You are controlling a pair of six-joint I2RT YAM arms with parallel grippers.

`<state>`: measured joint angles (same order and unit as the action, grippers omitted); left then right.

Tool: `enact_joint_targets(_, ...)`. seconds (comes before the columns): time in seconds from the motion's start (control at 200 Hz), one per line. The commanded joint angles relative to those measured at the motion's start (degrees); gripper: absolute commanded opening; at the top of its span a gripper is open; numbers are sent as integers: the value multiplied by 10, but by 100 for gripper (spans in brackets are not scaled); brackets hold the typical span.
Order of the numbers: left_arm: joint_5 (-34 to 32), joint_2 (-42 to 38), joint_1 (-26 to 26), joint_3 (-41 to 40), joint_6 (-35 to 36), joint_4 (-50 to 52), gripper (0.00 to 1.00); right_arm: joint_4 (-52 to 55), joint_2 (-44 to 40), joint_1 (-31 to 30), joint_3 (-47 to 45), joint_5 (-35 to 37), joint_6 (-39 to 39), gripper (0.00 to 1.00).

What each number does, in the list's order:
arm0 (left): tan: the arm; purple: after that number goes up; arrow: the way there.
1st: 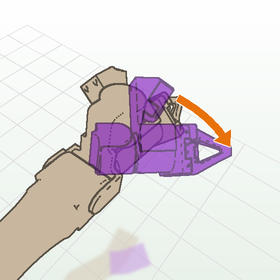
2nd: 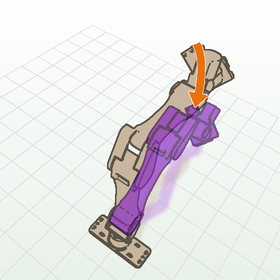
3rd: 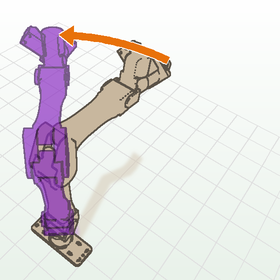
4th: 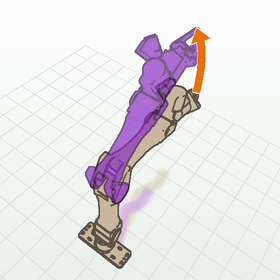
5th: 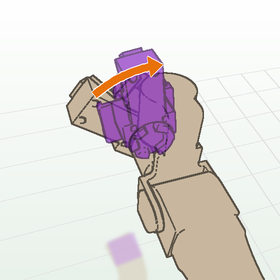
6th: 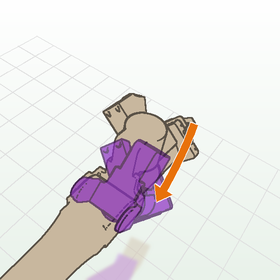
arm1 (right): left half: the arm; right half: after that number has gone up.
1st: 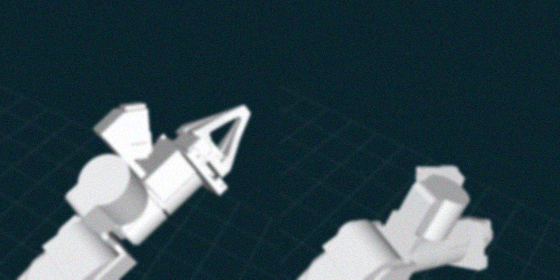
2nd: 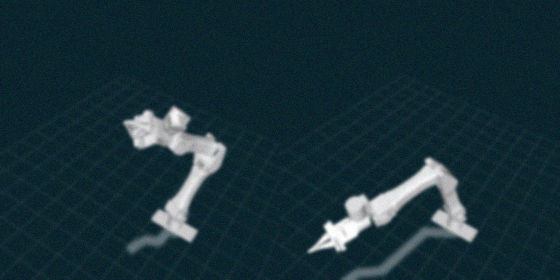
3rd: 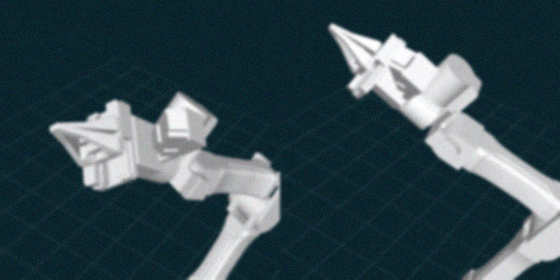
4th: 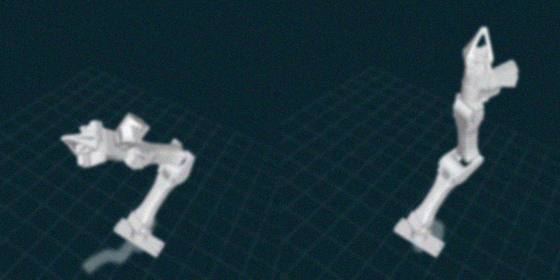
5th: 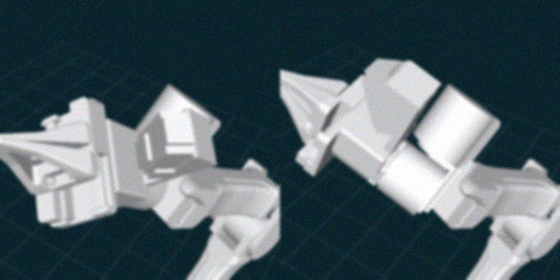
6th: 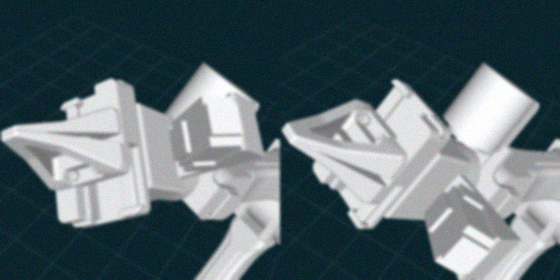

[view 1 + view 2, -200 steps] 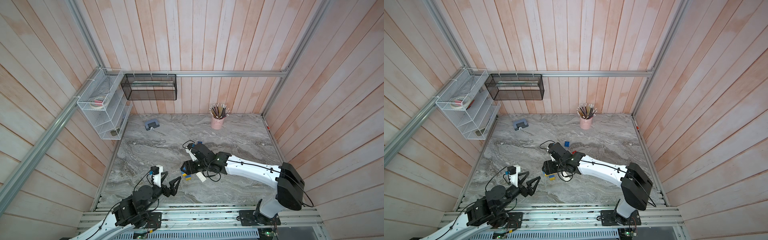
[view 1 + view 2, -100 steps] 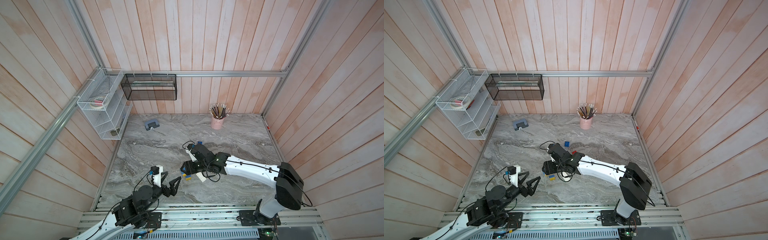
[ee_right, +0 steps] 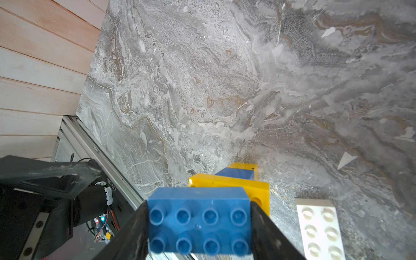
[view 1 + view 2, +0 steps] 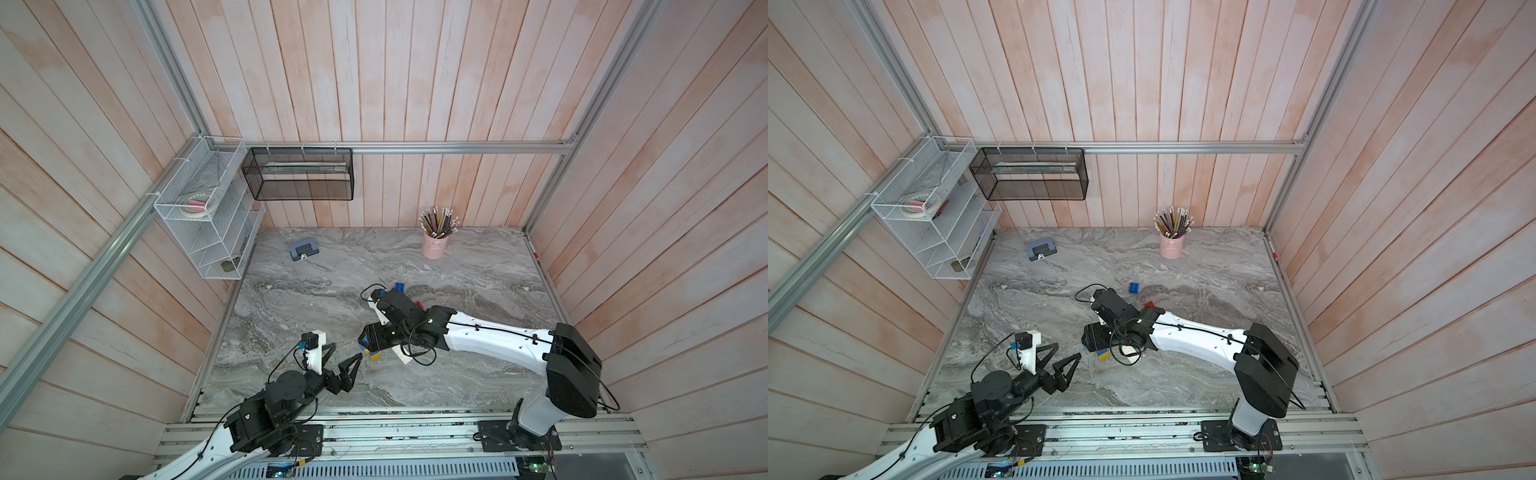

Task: Assemble a spoon with lego
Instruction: Assemble the lego brick with the lego brick.

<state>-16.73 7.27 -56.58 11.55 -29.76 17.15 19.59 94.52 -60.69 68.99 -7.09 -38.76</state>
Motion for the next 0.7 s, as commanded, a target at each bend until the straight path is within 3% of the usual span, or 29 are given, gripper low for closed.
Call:
enact_joint_targets(0.0, 4, -6, 1, -8, 5, 1, 100, 34, 22, -7, 12, 21, 5, 50)
enact_joint_targets(0.695, 3, -6, 1, -8, 6, 1, 100, 98, 65, -21, 58, 71, 46, 49)
